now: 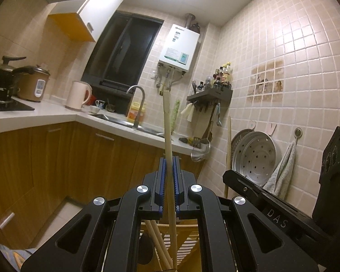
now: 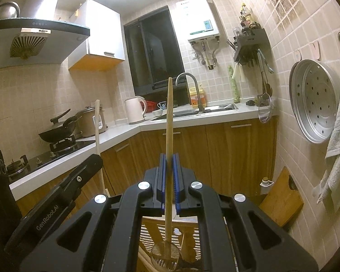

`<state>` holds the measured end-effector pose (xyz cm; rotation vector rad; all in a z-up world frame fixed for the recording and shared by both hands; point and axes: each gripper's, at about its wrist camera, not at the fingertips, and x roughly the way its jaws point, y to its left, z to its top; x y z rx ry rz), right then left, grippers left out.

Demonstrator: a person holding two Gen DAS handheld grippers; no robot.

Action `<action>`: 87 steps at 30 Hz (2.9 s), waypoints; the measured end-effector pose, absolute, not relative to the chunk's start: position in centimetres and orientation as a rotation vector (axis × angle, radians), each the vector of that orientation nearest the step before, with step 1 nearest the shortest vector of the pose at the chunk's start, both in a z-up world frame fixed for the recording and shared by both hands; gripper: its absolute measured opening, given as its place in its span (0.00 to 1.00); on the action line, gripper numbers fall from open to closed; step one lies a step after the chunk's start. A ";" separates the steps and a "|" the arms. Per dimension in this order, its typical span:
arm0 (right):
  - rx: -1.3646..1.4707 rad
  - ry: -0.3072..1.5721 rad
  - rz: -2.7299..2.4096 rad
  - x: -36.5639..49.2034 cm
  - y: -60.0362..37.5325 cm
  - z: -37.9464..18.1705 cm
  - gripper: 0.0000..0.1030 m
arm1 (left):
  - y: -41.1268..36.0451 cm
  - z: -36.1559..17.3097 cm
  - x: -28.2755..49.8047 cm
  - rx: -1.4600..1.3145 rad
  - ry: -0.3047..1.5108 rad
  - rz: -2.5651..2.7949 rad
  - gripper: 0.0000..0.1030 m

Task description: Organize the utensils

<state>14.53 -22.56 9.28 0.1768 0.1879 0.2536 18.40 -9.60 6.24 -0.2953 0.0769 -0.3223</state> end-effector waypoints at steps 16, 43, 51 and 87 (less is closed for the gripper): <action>0.175 0.225 0.274 11.8 -22.7 10.0 0.05 | -7.7 6.9 15.8 -0.306 0.103 -0.315 0.17; 0.063 0.288 0.134 -3.1 -21.5 4.5 0.69 | -4.3 4.1 2.7 -0.165 0.217 -0.126 0.83; 0.016 0.257 0.058 -3.7 -21.2 2.2 0.79 | -4.0 0.9 3.1 -0.107 0.279 -0.026 0.85; 0.005 0.349 0.061 -2.4 -21.1 0.0 0.83 | -4.8 -0.2 2.2 0.012 0.219 0.012 0.89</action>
